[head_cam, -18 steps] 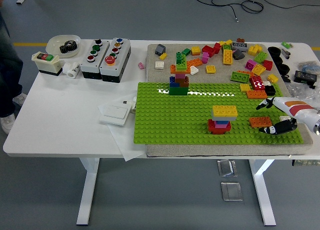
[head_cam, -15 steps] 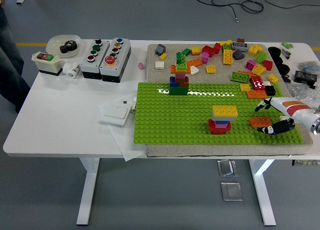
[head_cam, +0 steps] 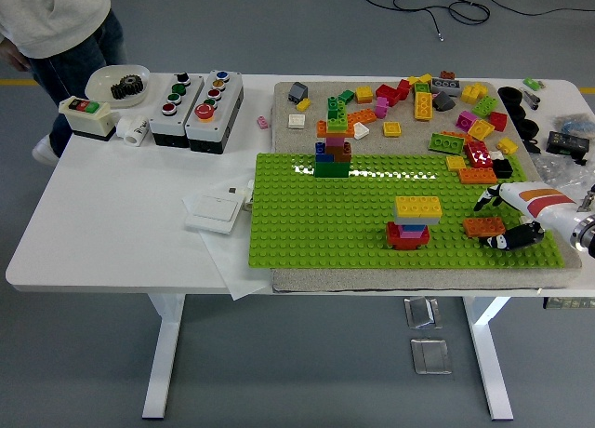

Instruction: Pick up the brick,pile it on top of brick,press brick,pick up the brick,pile it on top of brick,press brick

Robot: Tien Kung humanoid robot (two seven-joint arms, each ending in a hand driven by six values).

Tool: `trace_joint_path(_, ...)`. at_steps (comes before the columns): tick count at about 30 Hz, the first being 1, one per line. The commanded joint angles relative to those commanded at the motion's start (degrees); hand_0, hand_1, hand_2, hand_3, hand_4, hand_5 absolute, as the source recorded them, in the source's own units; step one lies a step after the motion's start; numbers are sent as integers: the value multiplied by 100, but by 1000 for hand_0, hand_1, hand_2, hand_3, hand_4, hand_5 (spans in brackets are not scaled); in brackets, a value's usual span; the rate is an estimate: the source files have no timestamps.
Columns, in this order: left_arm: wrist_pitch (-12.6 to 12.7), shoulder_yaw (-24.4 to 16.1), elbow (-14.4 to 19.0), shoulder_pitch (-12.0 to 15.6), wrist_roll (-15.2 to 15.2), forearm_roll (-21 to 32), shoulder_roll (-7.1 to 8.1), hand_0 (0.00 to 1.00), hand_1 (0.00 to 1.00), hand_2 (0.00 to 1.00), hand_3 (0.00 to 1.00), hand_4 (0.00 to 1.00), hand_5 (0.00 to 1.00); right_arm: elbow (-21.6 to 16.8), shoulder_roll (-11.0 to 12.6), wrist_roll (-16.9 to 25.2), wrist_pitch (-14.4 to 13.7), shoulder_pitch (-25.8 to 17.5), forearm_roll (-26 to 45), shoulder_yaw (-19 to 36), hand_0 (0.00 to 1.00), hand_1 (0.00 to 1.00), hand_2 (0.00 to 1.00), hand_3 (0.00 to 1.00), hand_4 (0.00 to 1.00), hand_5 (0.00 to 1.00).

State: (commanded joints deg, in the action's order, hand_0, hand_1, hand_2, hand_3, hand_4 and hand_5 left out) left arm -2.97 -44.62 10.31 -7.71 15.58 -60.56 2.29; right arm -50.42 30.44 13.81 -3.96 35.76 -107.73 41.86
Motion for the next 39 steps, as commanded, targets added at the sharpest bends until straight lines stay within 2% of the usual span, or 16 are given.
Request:
trace_joint_path(6,5,35,0,-13,-7,45,-4,783,728,634,559,582,604,110,-46,33,-92,26,-113,-27,716,663,694,598,843,253)
trace_joint_path(7,5,42,0,-15,-9,51,-5,784,728,634,558,582,604,131,-52,39,-99,31,-128,-35,710,638,663,575,819,233)
trace_joint_path(18,9,64,0,-18,-14,74,-18,786,729,633,557,583,605,273,-88,79,-93,44,-203,-48,708,633,652,565,807,222)
trace_joint_path(25,10,65,0,-26,-15,69,-21,783,731,634,558,582,604,304,-113,134,-186,54,-150,-85,708,620,630,543,791,206)
trace_joint_path(26,10,65,0,-27,-15,69,-22,783,732,634,558,582,605,310,-116,137,-200,57,-144,-88,702,573,581,516,754,190)
trace_joint_path(31,10,76,0,-27,-17,80,-23,783,732,634,558,582,605,372,-146,150,-263,83,-122,-107,702,573,581,516,754,190)
trace_joint_path(32,10,76,0,-27,-17,80,-23,782,732,635,557,582,604,374,-147,150,-264,84,-121,-108,696,547,561,503,724,192)
trace_joint_path(37,13,103,0,-32,-26,116,-24,782,732,635,557,582,604,482,-170,191,-335,116,-120,-115,696,547,561,503,724,192)
trace_joint_path(39,14,103,0,-33,-27,118,-24,781,731,636,557,581,603,485,-169,206,-354,116,-113,-113,677,524,545,494,695,197)
